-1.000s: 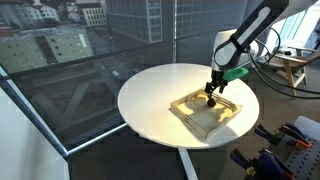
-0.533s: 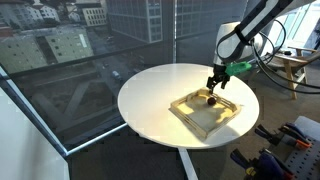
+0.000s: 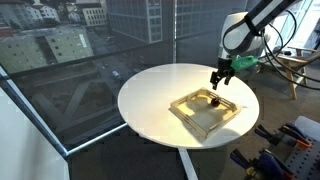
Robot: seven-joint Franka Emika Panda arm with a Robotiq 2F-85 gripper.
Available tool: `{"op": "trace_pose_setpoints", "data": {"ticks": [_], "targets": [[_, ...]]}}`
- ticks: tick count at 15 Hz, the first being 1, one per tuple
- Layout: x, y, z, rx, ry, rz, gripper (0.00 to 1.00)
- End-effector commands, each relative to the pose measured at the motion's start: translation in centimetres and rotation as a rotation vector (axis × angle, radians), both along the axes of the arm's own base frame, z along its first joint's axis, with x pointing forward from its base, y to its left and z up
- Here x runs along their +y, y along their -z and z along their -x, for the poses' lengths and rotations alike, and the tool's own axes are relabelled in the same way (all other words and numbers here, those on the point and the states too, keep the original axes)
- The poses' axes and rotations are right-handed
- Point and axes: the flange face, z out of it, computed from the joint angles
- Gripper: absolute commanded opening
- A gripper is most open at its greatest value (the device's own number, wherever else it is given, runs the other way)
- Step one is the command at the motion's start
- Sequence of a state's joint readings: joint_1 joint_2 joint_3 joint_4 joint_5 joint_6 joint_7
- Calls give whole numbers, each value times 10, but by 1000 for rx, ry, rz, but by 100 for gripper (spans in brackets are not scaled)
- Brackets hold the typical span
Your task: Put the plum plush toy on the tray
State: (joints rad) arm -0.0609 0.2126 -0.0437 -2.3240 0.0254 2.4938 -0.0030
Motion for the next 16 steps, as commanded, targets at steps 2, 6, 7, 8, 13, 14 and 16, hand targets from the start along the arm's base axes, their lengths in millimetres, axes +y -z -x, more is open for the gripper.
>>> {"op": "trace_pose_setpoints", "data": {"ticks": [2,6,7,8,13,14,16], "targets": [[1,-28,22,-21,-27,-18,100],[3,-42,33,-33,-46,-18,100],[3,-45,36,-36,-49,-19,100],[4,-48,39,-39,-54,-19,100],[4,-66,47,-49,-53,-20,100],[4,-70,48,-51,-52,-22,100],[5,-77,51,-50,-50,-24,100]]}}
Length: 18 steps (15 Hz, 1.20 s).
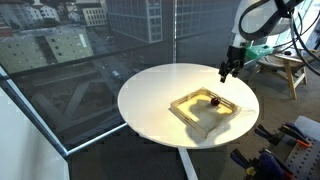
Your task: Put the plum plush toy on the tray
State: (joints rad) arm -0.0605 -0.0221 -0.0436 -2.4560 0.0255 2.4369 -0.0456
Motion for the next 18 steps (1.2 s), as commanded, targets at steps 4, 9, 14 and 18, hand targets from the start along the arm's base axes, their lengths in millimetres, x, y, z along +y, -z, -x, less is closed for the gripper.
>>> {"op": "trace_pose_setpoints", "data": {"ticks": [4,9,14,18], "targets": [[0,-33,14,-10,-2,-14,100],[1,-52,17,-19,5,-13,100],[2,-63,19,-24,23,-10,100],[2,-70,20,-17,45,-7,100]]}}
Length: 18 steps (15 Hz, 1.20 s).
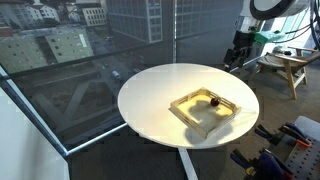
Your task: Put the plum plush toy on the tray
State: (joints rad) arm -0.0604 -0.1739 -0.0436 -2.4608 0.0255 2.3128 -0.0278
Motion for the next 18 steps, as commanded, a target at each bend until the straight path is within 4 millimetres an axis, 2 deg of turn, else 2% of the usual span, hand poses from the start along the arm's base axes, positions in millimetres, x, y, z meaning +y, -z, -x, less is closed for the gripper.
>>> {"op": "trace_pose_setpoints", "data": {"ticks": [1,18], "targets": [[0,-14,6,6,35,-2,100],[3,-44,24,59,48,-22,100]]}}
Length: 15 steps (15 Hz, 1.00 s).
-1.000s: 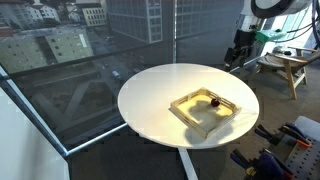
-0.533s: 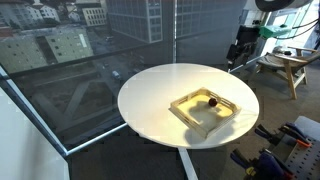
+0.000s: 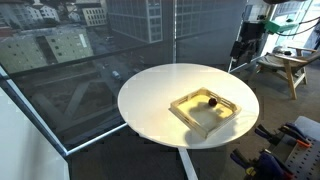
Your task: Put the plum plush toy on the tray
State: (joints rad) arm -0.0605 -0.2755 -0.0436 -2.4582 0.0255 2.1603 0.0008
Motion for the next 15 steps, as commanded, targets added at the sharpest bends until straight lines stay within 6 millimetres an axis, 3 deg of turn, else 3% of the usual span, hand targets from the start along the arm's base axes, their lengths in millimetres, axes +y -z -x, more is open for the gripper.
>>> {"op": "trace_pose_setpoints", "data": {"ticks": [1,15], "targets": [[1,-11,5,14,25,-10,100],[1,-5,5,24,5,-4,100]]}}
